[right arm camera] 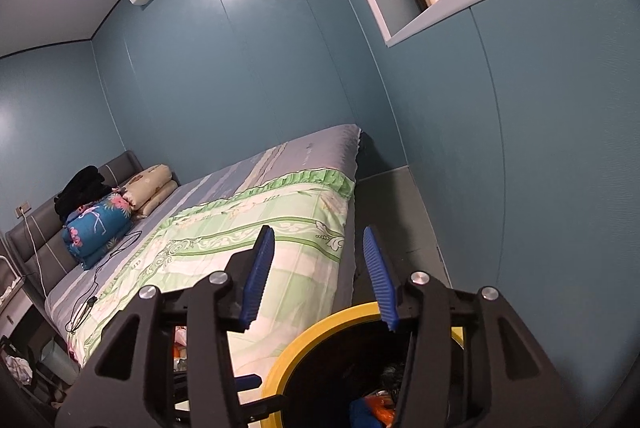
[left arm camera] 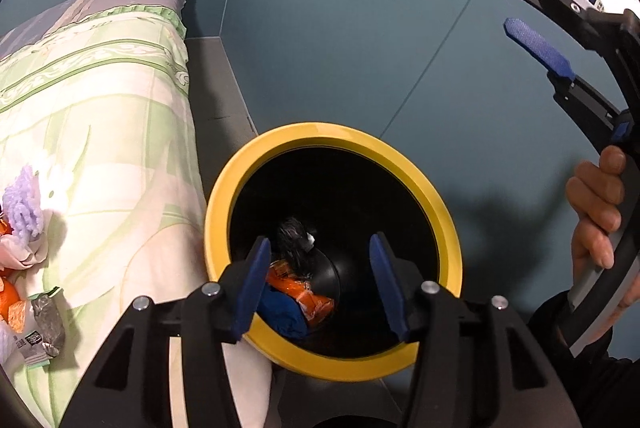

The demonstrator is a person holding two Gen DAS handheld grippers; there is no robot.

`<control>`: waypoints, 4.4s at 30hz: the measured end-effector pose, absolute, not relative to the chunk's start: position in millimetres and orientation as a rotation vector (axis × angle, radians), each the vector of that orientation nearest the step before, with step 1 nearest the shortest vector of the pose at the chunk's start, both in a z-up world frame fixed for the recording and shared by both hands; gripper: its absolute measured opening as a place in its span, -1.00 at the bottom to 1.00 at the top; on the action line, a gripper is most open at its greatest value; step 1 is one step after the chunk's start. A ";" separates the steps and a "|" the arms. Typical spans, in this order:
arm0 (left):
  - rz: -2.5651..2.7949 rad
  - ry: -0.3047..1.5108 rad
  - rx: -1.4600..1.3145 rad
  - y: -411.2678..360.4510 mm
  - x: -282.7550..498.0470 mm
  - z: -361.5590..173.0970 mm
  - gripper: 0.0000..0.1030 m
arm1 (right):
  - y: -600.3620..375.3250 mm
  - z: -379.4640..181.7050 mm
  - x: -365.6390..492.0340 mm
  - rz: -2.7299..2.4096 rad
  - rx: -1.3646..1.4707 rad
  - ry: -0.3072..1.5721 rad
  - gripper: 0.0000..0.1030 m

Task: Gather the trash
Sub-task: 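Open the left tool while the right tool opens, dropping glove and bag into the bin, then move both open tools back over the trash pile on the bed, then grasp the lavender foam fruit net with the right tool and lift it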

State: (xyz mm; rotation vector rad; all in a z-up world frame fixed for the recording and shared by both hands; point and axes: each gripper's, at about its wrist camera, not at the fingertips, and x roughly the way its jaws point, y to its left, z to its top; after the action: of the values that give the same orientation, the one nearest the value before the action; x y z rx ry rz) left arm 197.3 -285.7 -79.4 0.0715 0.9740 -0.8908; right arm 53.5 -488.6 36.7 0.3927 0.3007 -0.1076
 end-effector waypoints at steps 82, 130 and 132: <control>-0.309 0.835 0.093 64.3 250.8 -126.5 0.84 | -210.0 -105.9 301.2 0.247 -0.081 0.865 0.29; -0.448 0.855 0.140 35.8 232.7 -130.5 -0.23 | -165.3 -112.0 291.5 0.329 -0.133 0.917 -0.51; -0.455 0.821 0.184 33.2 227.4 -125.5 0.30 | -165.2 -110.3 289.2 0.332 -0.133 0.913 -0.50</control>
State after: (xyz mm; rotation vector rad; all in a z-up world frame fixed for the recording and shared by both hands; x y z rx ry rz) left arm 227.4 33.2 -125.5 0.1836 0.8213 -0.4552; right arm 289.2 -165.2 -110.3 -0.1335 0.9129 0.3323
